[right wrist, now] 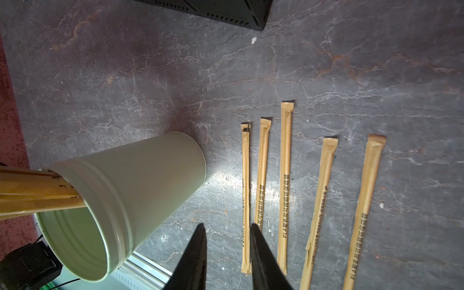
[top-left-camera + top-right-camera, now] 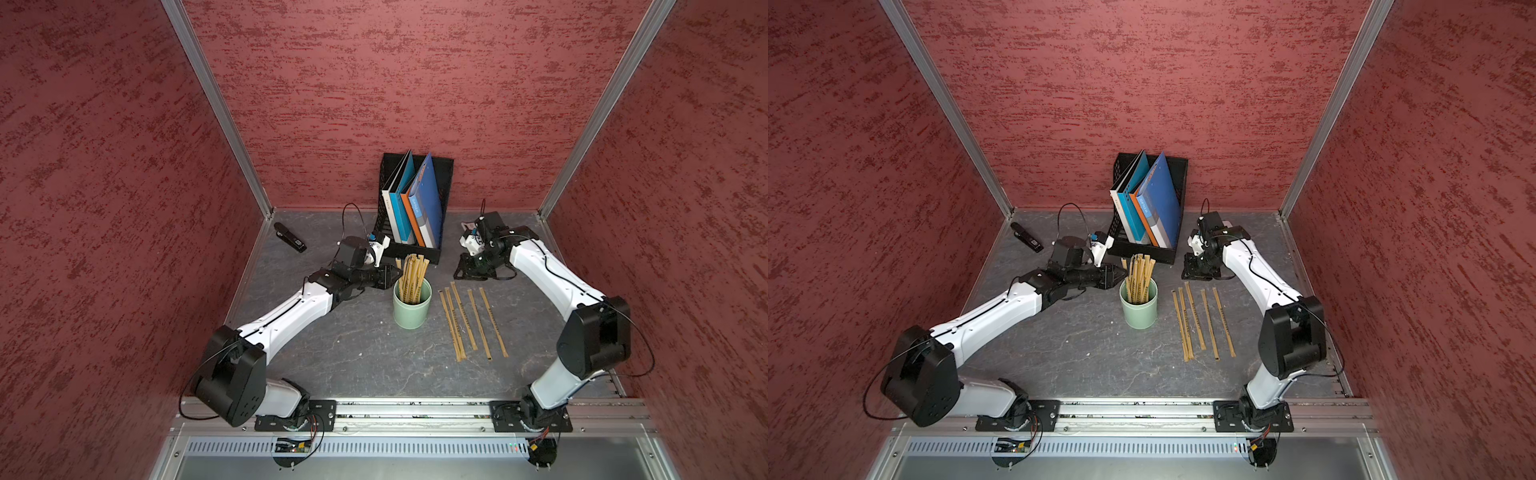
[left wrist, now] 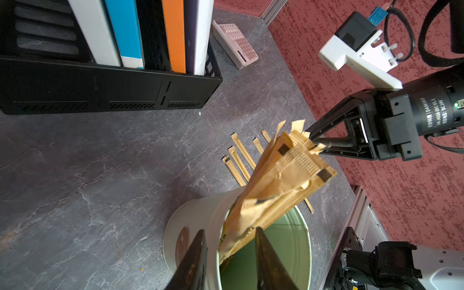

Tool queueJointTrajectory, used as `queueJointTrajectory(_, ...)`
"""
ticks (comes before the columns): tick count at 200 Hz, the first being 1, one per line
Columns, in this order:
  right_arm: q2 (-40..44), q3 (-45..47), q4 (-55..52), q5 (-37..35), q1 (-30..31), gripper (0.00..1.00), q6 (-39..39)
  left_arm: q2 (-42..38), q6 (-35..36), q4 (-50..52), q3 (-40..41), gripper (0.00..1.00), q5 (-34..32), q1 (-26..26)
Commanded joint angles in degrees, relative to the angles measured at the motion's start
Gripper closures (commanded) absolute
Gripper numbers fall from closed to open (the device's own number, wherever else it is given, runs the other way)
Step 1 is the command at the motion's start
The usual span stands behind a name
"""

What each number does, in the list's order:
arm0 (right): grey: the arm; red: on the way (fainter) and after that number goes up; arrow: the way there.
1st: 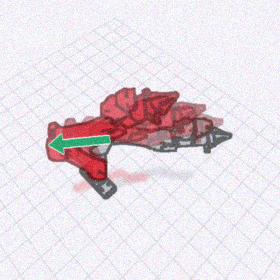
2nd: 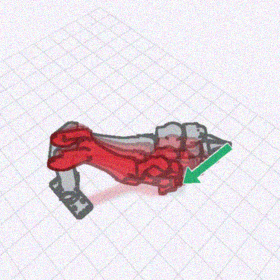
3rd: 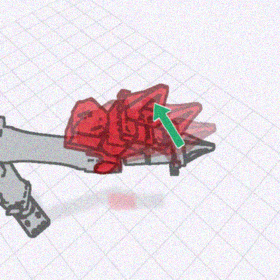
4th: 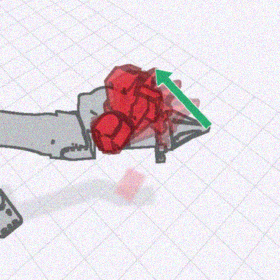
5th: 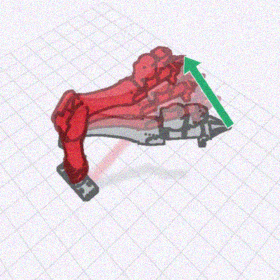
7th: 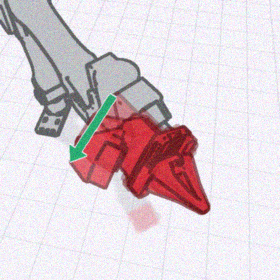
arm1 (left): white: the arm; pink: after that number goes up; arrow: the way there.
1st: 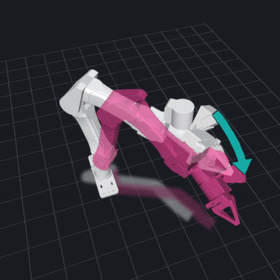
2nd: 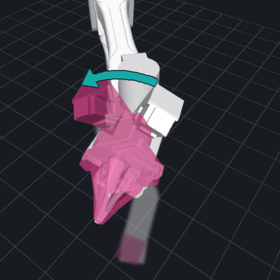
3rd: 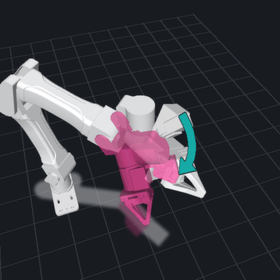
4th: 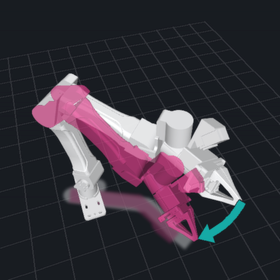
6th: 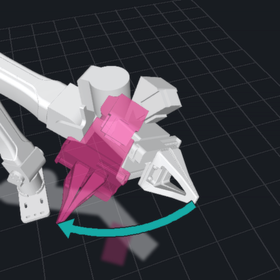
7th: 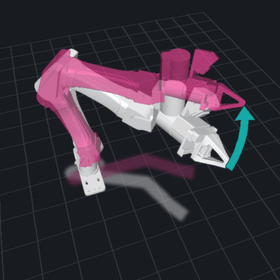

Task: Take the straws out of the storage container
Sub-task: Pick up the straw from the container.

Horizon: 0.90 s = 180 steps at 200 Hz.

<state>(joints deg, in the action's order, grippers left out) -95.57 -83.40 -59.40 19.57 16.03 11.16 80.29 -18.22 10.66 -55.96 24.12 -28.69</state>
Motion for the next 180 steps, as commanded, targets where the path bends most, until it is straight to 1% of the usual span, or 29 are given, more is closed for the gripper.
queueJointTrajectory(1,-0.40,0.25,0.99,0.73,0.15,0.73,0.26,0.57,0.82,-1.21,-1.69,0.73,0.58,-0.32)
queueJointTrajectory(37,-0.54,0.30,0.94,0.74,0.15,0.73,0.25,0.73,0.87,-1.40,-1.78,0.86,0.58,-0.40)
queueJointTrajectory(54,-0.30,0.33,0.86,0.78,0.18,0.73,0.18,0.78,0.82,-1.51,-1.76,0.87,0.64,-0.39)
queueJointTrajectory(70,-0.14,0.26,0.69,0.73,0.18,0.73,0.09,1.00,0.77,-1.65,-1.87,0.90,0.66,-0.49)
queueJointTrajectory(148,0.16,0.61,1.10,1.15,0.16,0.73,0.18,-1.70,1.32,0.40,-3.07,0.92,-0.21,-0.58)
queueJointTrajectory(180,0.60,0.80,1.63,1.66,0.14,0.73,0.44,-3.78,2.71,3.63,-4.41,0.92,-1.29,-0.57)
